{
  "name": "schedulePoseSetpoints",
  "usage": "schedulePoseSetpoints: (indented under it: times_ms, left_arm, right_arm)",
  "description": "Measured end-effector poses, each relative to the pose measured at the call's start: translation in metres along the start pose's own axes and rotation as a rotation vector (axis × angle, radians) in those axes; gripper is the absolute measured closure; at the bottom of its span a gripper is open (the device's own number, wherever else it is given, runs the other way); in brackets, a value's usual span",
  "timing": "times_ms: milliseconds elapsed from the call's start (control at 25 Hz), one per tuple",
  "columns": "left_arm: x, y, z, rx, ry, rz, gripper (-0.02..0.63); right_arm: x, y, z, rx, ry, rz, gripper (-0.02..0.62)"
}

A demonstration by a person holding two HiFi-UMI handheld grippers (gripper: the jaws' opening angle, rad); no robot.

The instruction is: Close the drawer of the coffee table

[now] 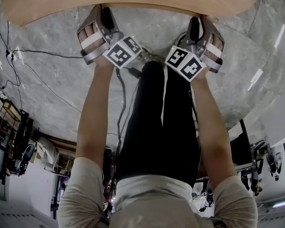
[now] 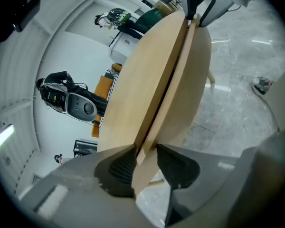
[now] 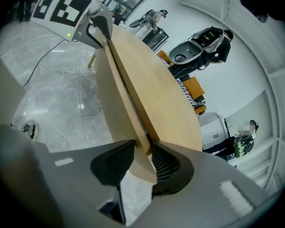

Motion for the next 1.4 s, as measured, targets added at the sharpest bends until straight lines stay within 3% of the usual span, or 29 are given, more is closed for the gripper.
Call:
schedulePoseSetpoints:
  times_ms: [320,480,560,800,920,1120,1240,1400]
  left_arm:
    - [0.002,0.005,0.001,-0.058,0.017,-0.043,0.449]
    - [0.006,-0.007,-0.007,-0.066,-0.001,-0.039,0.451]
    - [0.009,-0.006,-0.007,-0.074,-0.021,-0.035,0.486]
    - [-0.026,0.025,0.003,-0.117,-0.079,0.018,0.489]
    - [-0.047,0.032,-0.008,-0.245,-0.127,0.049,0.489]
    - [-0.093,0.035,-0.042,-0.501,-0.153,0.113,0.503]
    - [-0.126,0.038,-0.075,-0.668,-0.161,0.172,0.585]
    - [-0.175,0.041,-0.122,-0.789,-0.145,0.243,0.586]
  right_arm:
    - [0.003,0.000,-0.004,0.014,-0.054,-0.008,0.480]
    - [0.001,0.015,-0.005,0.049,-0.036,-0.025,0.480]
    - [0.003,0.019,-0.003,0.087,-0.019,-0.038,0.479]
    - [-0.023,0.008,0.008,0.165,0.037,0.006,0.483]
    - [-0.039,0.022,0.025,0.244,0.059,0.077,0.569]
    - [-0.069,0.059,0.061,0.382,0.127,0.227,0.588]
    - [-0.100,0.084,0.087,0.457,0.231,0.336,0.588]
    - [-0.153,0.116,0.124,0.543,0.319,0.436,0.588]
Point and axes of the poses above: the fingertips, and each gripper's own axes: x forward along the fingers, z to its right, y out of its top, the point moved 9 cm from there along -x, backward along the fingers, and after that the axes turned 12 degrees about x, right-handed, at the moved point
